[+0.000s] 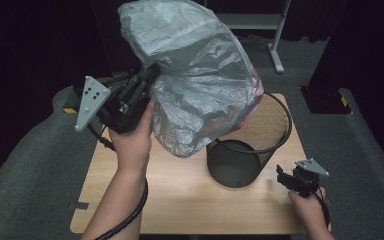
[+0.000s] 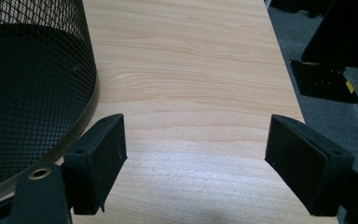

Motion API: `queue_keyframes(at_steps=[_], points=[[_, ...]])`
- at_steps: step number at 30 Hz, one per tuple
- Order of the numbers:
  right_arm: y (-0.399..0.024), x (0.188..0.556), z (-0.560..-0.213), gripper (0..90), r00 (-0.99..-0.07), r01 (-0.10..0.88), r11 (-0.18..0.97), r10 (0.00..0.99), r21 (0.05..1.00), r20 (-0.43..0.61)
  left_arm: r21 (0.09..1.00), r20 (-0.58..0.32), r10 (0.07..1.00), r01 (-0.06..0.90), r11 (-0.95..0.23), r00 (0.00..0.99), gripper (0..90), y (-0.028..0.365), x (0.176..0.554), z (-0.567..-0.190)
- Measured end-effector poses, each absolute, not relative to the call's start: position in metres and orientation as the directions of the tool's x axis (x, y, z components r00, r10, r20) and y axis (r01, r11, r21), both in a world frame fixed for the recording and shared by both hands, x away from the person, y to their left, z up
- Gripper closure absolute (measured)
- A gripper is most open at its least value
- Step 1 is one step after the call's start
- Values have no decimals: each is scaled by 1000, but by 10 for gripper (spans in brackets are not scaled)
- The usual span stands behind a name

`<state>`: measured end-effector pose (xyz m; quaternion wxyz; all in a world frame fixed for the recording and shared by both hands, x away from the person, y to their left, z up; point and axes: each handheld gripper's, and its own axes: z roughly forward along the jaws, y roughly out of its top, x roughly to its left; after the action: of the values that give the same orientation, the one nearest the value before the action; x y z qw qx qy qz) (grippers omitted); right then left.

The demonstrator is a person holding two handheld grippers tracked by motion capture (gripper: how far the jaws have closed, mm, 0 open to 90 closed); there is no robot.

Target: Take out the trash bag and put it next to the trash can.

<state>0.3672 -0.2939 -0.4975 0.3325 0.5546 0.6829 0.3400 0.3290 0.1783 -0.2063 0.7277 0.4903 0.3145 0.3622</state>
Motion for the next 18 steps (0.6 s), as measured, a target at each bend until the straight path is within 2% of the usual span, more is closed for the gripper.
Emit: queue_keyframes(at_steps=[10, 18], points=[[-294, 368, -501, 197, -158, 543, 153, 984, 825, -79, 945, -108, 867, -221, 242, 487, 888, 212, 318, -214], [-292, 368, -504, 197, -161, 557, 158, 984, 815, -80, 957, -147, 891, -166, 239, 430, 888, 245, 320, -245]])
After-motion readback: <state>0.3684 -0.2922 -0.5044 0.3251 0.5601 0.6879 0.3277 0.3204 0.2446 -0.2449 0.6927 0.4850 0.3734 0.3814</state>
